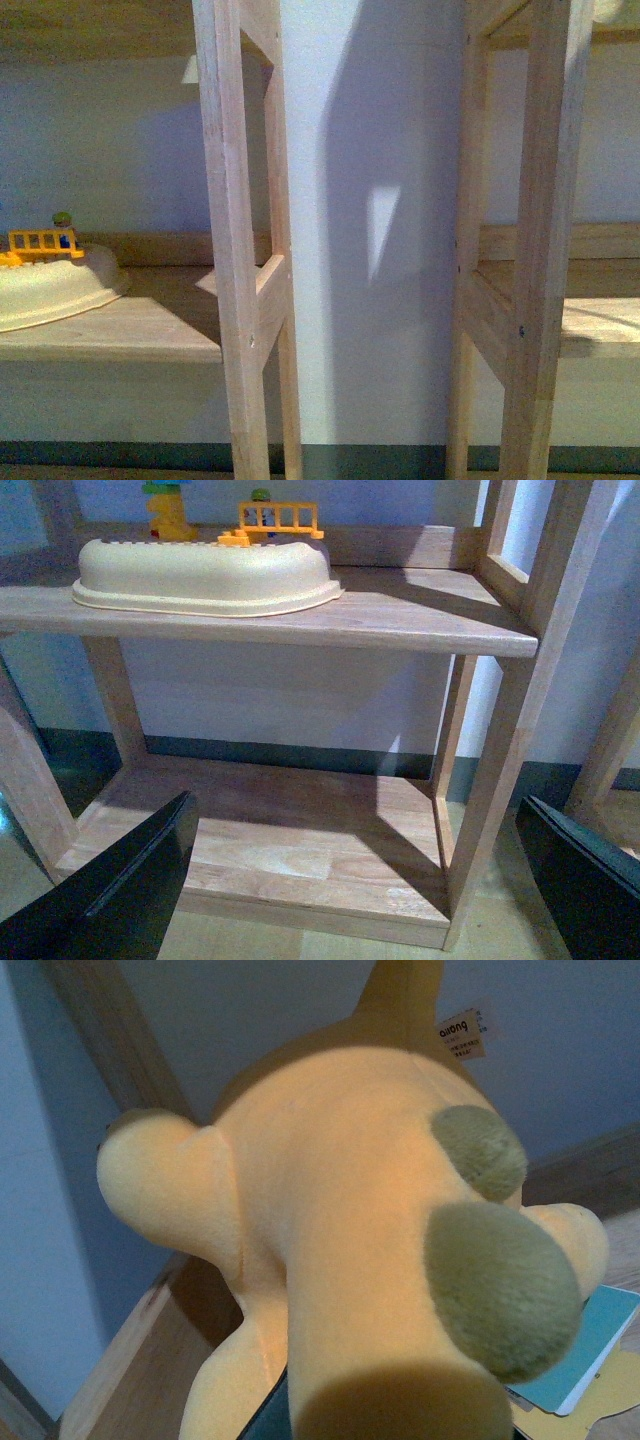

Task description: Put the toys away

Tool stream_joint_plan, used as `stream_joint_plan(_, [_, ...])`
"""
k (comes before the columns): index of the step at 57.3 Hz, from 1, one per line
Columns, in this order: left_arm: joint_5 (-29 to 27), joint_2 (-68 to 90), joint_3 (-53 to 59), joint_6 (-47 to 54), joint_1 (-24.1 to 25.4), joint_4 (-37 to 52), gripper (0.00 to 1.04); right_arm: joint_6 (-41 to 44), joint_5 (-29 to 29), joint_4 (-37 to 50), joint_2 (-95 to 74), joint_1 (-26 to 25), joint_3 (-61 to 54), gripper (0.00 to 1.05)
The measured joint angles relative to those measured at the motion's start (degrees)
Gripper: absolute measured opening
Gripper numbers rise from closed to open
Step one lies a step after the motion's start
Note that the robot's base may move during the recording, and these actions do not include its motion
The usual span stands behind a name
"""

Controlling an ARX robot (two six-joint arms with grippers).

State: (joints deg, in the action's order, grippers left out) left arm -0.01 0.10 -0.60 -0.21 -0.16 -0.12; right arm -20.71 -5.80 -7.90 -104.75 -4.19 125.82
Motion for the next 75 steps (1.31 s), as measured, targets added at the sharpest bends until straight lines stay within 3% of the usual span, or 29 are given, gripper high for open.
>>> stream_joint_plan(8, [0.00, 0.00, 0.00, 0.00, 0.00, 0.00, 0.98, 0.02, 1.31, 0.87, -0.04, -0.52, -0.83, 0.08])
stream_joint_plan(26, [0.00, 0.00, 0.00, 0.00, 0.00, 0.00, 0.98, 0.11, 3.02, 3.78, 1.27, -1.46, -5.18, 0.57])
stream_joint_plan(44, [0.00, 0.00, 0.00, 0.00, 0.00, 0.00, 0.98, 0.13, 4.28, 7.32, 3.98, -1.46, -9.94, 0.99])
stream_joint_plan(62, [0.00, 0.00, 0.00, 0.00, 0.00, 0.00, 0.98, -1.38, 3.52, 13.27, 8.83, -2.47, -15.15, 0.98])
stream_joint_plan(75, [0.00, 0.00, 0.00, 0.00, 0.00, 0.00, 0.98, 3.45, -4.72, 16.11, 23.28, -3.63, -29.05, 0.98])
